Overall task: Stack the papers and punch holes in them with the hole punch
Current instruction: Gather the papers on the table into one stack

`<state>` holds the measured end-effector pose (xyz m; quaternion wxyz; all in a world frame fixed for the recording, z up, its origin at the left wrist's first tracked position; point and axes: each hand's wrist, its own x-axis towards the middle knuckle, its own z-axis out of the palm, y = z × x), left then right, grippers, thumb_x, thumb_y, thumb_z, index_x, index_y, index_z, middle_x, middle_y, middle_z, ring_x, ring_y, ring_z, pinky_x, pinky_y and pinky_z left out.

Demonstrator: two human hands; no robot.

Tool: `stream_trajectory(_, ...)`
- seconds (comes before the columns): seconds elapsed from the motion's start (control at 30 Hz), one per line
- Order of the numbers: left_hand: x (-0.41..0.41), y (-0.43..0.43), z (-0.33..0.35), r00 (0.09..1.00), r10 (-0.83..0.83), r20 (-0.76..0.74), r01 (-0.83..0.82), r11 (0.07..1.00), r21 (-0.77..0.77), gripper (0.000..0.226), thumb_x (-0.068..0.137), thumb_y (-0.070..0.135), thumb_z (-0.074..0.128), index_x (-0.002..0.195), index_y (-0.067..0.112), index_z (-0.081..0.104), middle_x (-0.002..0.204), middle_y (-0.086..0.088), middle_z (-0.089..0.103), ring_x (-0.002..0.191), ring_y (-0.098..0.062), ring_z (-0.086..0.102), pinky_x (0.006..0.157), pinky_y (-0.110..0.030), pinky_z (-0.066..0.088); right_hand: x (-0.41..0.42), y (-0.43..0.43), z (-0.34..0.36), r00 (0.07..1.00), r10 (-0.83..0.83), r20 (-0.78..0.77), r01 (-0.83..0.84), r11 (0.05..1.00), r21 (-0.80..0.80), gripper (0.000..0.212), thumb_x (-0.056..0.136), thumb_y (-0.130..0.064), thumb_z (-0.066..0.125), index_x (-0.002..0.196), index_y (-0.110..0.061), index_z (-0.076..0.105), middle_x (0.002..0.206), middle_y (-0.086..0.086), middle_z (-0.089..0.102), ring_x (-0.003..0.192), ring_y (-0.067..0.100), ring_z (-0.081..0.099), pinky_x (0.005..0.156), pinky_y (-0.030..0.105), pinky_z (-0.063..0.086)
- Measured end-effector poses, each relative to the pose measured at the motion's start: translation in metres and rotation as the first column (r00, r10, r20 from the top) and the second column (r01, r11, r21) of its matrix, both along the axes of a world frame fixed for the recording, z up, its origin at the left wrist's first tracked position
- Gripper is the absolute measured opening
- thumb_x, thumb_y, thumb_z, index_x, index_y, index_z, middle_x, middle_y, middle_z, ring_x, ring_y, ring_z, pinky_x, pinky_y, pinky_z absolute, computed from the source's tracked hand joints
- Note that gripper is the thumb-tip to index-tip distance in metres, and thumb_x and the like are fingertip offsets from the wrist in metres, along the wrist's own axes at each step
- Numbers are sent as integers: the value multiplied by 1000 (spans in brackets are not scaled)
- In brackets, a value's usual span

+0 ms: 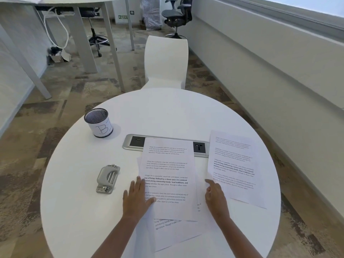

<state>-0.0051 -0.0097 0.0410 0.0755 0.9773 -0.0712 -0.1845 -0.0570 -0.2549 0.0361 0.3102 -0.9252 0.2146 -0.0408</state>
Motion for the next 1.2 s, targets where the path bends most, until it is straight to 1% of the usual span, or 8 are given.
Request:
stream_trajectory(0.17, -2, 1, -1, 1000, 1, 7, -1, 1000, 8, 81, 89, 58, 35, 148, 14, -1, 158, -3, -7, 146, -21, 1, 116, -40, 14, -3, -1, -9, 996, 73, -60, -89, 933, -349, 45, 50, -2, 81, 93, -3, 66, 102, 26, 65, 96, 44, 63, 66, 51, 55)
stream_trajectory(0.33, -2, 1, -2, 1000, 2, -3, -2, 1000, 18, 81, 90, 57, 34, 148, 14, -2, 158, -3, -8, 146, -21, 0, 116, -40, 13, -3, -21, -21, 980, 79, -185, -147, 909, -391, 44, 64, -20, 78, 99, 2, 62, 106, 33, 63, 96, 48, 61, 64, 53, 55)
stream_trajectory(0.47, -3, -1, -2, 1000, -1, -3, 1, 1000, 22, 81, 90, 57, 34, 148, 13, -1, 158, -4, -7, 146, -22, 1, 116, -42, 13, 3, -22, -11, 964, 69, -257, -173, 895, -411, 47, 86, -29, 57, 122, 1, 51, 131, 28, 48, 121, 41, 46, 84, 46, 50)
stream_trajectory(0.57, -3, -3, -1, 1000, 1, -5, 0, 999, 36, 81, 90, 58, 33, 148, 14, -1, 158, -4, -7, 146, -22, 1, 115, -42, 14, 6, -20, -5, 954, 126, -271, -240, 864, -442, 40, 67, -26, 77, 93, 2, 66, 97, 28, 66, 84, 41, 65, 53, 42, 54)
stream_trajectory(0.67, -3, -3, -2, 1000, 6, -3, -6, 1000, 22, 81, 90, 57, 34, 148, 13, 1, 158, -4, -6, 146, -23, 2, 115, -43, 14, 6, -19, -9, 946, 187, -265, -298, 824, -482, 32, 48, -23, 85, 59, -5, 61, 54, 14, 60, 40, 25, 57, 25, 27, 38)
stream_trajectory(0.8, -3, -3, -1, 1000, 6, -1, -6, 999, 35, 80, 90, 57, 34, 148, 14, 0, 158, -4, -7, 146, -22, 2, 116, -42, 14, 2, -17, -11, 936, 260, -236, -351, 710, -611, 45, 44, 0, 75, 69, -11, 40, 55, 12, 58, 38, 19, 50, 25, 19, 29)
stream_trajectory(1.0, -3, -3, -2, 1000, 7, 2, -7, 999, 39, 80, 90, 57, 33, 148, 13, -1, 158, -5, -8, 146, -22, 1, 116, -42, 13, 3, -12, -15, 954, 237, -183, -299, 709, -638, 56, 37, 7, 73, 73, -11, 34, 68, 12, 66, 39, 20, 47, 26, 17, 27)
stream_trajectory(1.2, -4, -2, -6, 998, 31, 57, -26, 997, -73, 81, 87, 53, 45, 147, 8, 13, 157, -10, 7, 144, -28, 12, 112, -48, 19, 11, -7, 5, 984, 178, 23, -128, 788, -602, 22, 51, 2, 58, 58, -10, 42, 41, 0, 42, 23, 13, 35, 33, 8, 11)
